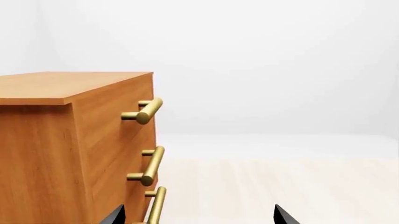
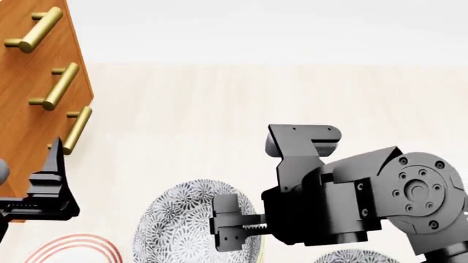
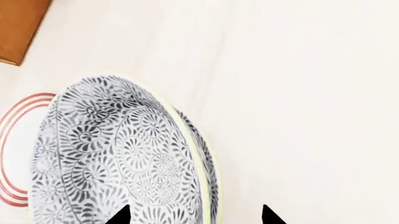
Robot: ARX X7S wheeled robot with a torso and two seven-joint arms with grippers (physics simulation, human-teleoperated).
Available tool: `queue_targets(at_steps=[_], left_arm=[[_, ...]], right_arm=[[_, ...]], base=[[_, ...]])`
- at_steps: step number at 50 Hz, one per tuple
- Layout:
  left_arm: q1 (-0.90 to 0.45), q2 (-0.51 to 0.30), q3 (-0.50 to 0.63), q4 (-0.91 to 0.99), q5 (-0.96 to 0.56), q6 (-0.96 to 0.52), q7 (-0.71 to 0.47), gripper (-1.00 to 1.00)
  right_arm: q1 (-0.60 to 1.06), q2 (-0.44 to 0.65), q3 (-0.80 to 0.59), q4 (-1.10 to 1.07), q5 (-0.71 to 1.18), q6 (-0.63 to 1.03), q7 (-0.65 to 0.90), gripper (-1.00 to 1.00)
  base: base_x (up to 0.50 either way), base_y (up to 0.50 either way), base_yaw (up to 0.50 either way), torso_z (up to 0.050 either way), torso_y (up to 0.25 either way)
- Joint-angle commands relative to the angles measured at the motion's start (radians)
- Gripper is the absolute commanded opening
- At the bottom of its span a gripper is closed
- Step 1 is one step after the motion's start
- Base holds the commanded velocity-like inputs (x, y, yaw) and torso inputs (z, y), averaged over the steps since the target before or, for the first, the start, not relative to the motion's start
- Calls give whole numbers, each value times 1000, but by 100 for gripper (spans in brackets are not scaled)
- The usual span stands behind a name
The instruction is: Stack the bowl at the front on the bowl in the middle.
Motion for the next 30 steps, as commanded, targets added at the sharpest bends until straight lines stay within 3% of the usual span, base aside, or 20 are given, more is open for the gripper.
queue_targets(at_steps=[1,6,10,15,22,27,30], left_arm=[[0,-2,-1,-1,-8,-1,-4,100],[0,-4,5,-6,-7,4,-3,100],[-2,-4,6,0,-12,2,-4,100],[-7,-2,7,-10,-15,8,-1,100],[5,3,32,-36,6,48,7,100],[29,8,42,-37,22,101,17,100],[48,11,61,-42,50,149,21,100]], right_arm=[[-4,14,1,-40,-21,-26,1,100],[-33,78,46,-301,-197,-206,13,100],[-116,133,167,-593,-270,-416,-189,100],[-178,141,189,-635,-300,-476,-254,100],[-338,179,226,-806,-519,-666,-241,100],[-535,190,224,-955,-909,-895,-117,100],[-623,188,223,-992,-1032,-980,-65,100]], base=[[0,0,0,0,0],[0,0,0,0,0],[0,0,0,0,0],[0,0,0,0,0],[0,0,0,0,0],[0,0,0,0,0],[0,0,0,0,0]])
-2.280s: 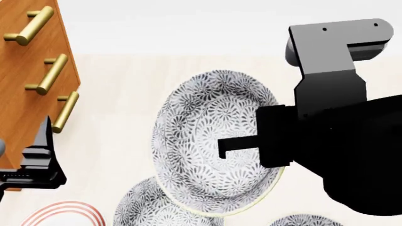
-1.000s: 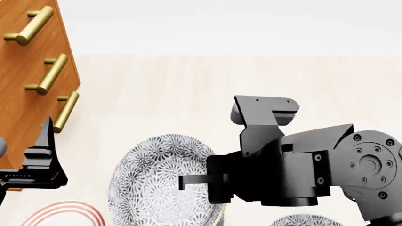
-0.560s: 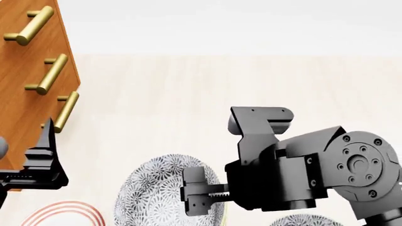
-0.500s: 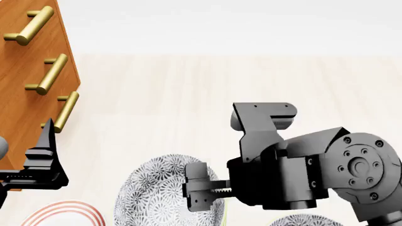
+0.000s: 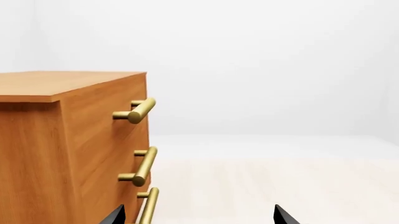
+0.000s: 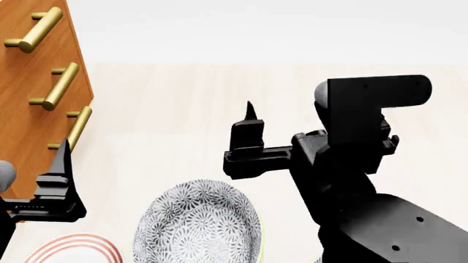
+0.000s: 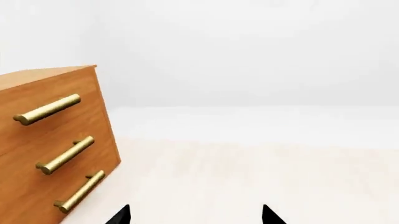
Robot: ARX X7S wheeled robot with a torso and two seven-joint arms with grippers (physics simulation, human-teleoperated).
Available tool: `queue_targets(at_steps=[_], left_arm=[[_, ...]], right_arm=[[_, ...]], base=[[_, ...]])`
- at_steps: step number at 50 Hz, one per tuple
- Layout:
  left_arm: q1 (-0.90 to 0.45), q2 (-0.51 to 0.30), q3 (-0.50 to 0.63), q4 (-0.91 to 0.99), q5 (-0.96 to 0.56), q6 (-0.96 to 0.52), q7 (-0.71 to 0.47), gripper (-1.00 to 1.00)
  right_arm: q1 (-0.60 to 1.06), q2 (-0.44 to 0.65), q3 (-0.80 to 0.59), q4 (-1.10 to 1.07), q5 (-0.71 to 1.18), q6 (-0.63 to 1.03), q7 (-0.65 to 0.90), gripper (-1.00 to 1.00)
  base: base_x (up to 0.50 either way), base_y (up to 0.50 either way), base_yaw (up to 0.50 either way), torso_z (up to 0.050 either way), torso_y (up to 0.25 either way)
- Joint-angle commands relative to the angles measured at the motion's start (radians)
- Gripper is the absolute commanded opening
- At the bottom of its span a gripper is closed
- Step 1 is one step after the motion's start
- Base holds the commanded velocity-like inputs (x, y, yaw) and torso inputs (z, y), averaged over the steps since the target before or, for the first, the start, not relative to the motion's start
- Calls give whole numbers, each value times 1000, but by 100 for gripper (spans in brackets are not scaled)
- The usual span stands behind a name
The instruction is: Stack the bowl at the front on the bowl in the middle.
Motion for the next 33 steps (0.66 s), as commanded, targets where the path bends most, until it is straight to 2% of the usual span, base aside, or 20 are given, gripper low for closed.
queue_targets(at_steps=[1,6,11,33], left_arm=[[43,7,42,-16,57,111,13,100],[71,9,63,-15,98,181,13,100],[79,7,65,-4,105,195,8,100],[71,-4,69,0,95,193,3,100]], right_arm=[[-309,36,22,-264,-496,-347,112,100],[-427,51,1,-308,-650,-434,164,100],[-488,62,13,-319,-680,-492,175,100],[-465,67,11,-349,-678,-453,194,100]], base=[[0,0,0,0,0],[0,0,0,0,0],[0,0,0,0,0],[0,0,0,0,0]])
